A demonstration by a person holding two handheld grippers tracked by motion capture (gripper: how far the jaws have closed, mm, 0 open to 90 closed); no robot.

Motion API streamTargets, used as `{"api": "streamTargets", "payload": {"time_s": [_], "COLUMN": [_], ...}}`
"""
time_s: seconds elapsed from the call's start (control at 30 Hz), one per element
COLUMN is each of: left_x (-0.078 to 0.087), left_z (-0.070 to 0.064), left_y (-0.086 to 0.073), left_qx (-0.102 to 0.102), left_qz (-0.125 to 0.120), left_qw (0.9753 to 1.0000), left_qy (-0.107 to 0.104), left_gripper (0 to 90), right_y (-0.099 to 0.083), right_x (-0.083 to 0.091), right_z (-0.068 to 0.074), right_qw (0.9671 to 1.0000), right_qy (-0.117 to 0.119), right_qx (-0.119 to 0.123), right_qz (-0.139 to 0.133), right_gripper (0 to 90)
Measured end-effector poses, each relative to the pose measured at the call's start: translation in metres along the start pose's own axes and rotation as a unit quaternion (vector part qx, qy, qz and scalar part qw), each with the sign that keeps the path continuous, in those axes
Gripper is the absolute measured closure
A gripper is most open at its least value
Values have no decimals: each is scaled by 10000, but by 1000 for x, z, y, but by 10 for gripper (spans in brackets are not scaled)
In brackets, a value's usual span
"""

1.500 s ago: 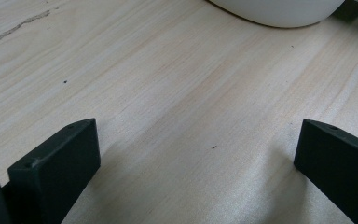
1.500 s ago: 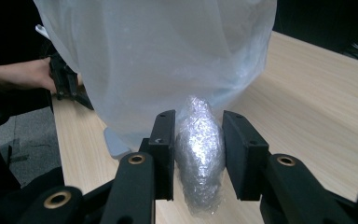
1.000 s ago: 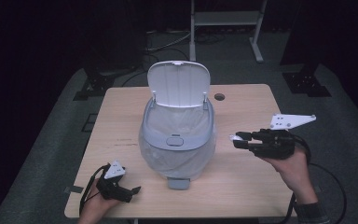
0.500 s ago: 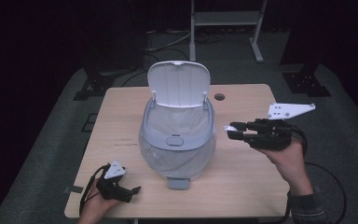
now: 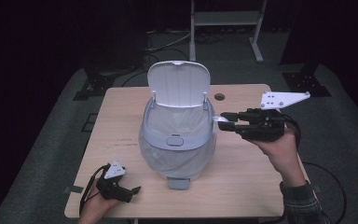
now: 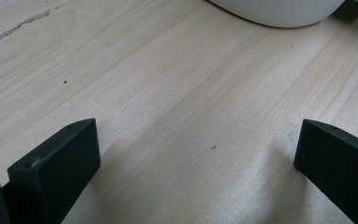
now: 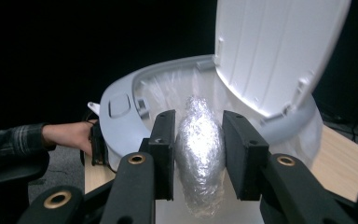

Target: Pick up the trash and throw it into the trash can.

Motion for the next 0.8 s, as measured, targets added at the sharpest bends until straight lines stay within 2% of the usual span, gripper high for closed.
{"api": "streamTargets", "payload": {"time_s": [0.47,0.8], "left_x": [0,0], "left_z": [0,0], "left_y": [0,0], "left_qx": [0,1], "left_qz": [-4,-7], "left_qw": [10000,10000], "left_qy": [0,-2], "left_gripper": [0,0], "right_y": [21,29], "right_x": [-32,-56], "right_z": [3,-4], "right_qw": [9998,9997], "right_qy": [183,220], "right_qx": [93,17], "right_qz": [-76,-102], "right_gripper": [652,652]}}
Point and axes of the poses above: each handheld gripper's, and its own axes: x roughly backward along the jaws, y roughly out of its top, z roughly to its left, the point moved 6 cm from there along -x, roughly forward along the jaws, and after that the axes turned 14 degrees about -z, right-handed, at the moved point
